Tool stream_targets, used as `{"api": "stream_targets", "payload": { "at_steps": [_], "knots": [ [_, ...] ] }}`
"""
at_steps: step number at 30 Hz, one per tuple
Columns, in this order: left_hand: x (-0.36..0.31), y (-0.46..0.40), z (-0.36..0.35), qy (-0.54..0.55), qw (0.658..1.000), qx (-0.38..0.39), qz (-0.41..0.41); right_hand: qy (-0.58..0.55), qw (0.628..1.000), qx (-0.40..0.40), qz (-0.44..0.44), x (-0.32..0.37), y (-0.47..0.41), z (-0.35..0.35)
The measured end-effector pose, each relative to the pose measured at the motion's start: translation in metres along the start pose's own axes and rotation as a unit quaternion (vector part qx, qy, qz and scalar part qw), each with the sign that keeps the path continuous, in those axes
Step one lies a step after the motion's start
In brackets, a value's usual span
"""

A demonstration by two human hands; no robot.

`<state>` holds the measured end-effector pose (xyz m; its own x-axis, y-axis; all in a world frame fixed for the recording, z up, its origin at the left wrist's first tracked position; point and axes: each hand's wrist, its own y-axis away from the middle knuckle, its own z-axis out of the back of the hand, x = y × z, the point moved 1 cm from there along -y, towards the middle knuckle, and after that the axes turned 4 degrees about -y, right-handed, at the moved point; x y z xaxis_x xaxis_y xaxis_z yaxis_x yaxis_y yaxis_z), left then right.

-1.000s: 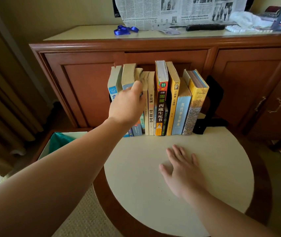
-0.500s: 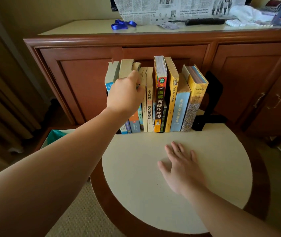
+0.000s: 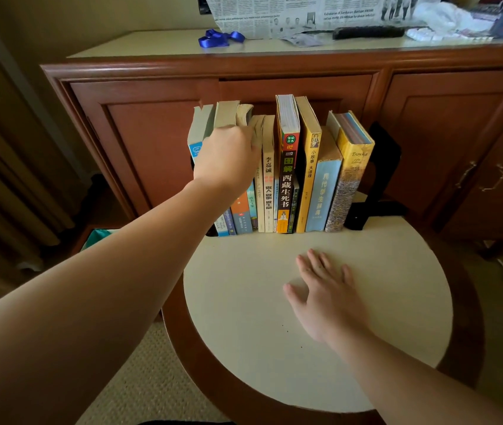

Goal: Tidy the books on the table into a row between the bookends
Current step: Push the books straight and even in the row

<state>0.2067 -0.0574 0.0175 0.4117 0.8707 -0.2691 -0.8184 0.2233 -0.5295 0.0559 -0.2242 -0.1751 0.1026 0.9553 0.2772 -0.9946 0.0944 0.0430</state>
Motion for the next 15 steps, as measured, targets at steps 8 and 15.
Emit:
{"api": "stream_targets", "payload": {
  "at_steps": [8, 15],
  "knots": [
    [-0.004, -0.01, 0.0, -0.05, 0.998, 0.03, 0.026, 0.0, 1.0, 0.001, 0.002, 0.0, 0.0, 0.0],
    [-0.013, -0.001, -0.001, -0.084, 0.995, 0.039, 0.036, 0.003, 1.0, 0.004, 0.001, 0.0, -0.001, 0.001]
  ]
}}
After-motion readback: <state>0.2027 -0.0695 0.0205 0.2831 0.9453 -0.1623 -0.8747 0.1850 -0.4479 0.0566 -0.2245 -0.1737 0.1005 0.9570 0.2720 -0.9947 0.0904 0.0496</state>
